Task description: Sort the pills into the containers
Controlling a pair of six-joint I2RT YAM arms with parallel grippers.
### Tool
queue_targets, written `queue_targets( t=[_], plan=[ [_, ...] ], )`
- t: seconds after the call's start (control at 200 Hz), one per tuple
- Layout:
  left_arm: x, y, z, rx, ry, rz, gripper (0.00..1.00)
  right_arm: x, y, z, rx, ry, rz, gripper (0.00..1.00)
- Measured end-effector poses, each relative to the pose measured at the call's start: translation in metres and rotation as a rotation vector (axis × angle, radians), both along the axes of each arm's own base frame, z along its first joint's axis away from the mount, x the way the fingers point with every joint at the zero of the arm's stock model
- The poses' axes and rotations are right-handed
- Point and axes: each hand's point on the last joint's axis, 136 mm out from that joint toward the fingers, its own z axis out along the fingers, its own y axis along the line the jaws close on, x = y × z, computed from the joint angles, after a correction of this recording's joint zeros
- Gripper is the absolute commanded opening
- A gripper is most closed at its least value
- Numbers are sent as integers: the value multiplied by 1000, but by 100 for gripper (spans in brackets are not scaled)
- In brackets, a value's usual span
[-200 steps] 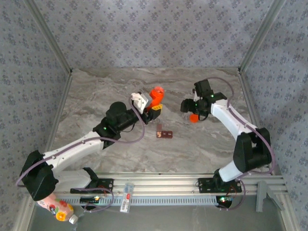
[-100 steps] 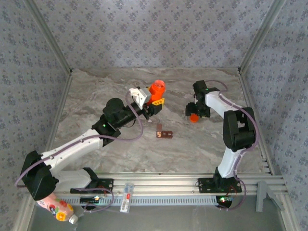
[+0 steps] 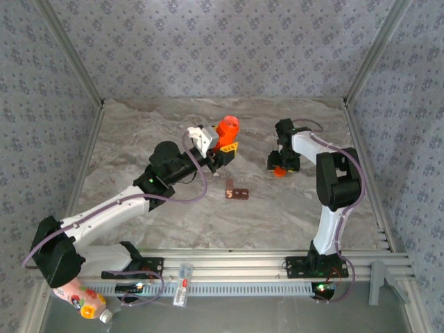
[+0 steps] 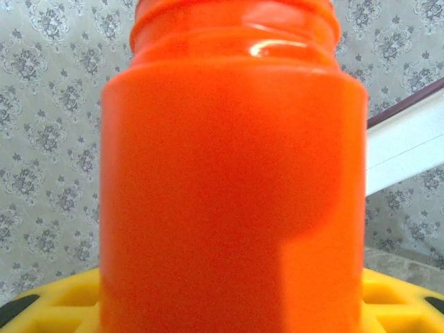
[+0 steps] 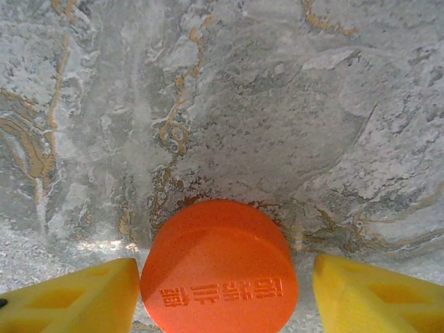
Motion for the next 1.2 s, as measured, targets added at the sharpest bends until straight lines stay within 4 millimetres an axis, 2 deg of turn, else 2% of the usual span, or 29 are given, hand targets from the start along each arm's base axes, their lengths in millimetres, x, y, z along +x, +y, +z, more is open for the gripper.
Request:
queue_targets(
  t=[0.22,0.665,0.75,0.899,1.004,1.104,1.199],
  plan=[
    [0,0,0,0,1,0,0,3,1,-1,2,-9,2,57],
    [0,0,-1,-1,4,-1,0,5,1,-4,2,-12,3,59],
    [1,-1,-3,3,7,-1,0,5,1,-4,3,-12,3,56],
    [2,-2,-5,7,11,-1,0,6,2,-3,4,-16,4,43],
    [2,-3,-6,9,13,-1,0,6,2,-2,9,-22,5,42],
    [3,-3,-6,9,13,-1,0,4,3,2,19,-34,7,41],
    [4,-4,-11,13,16,-1,0,3,7,18,44,-69,11,40]
  ],
)
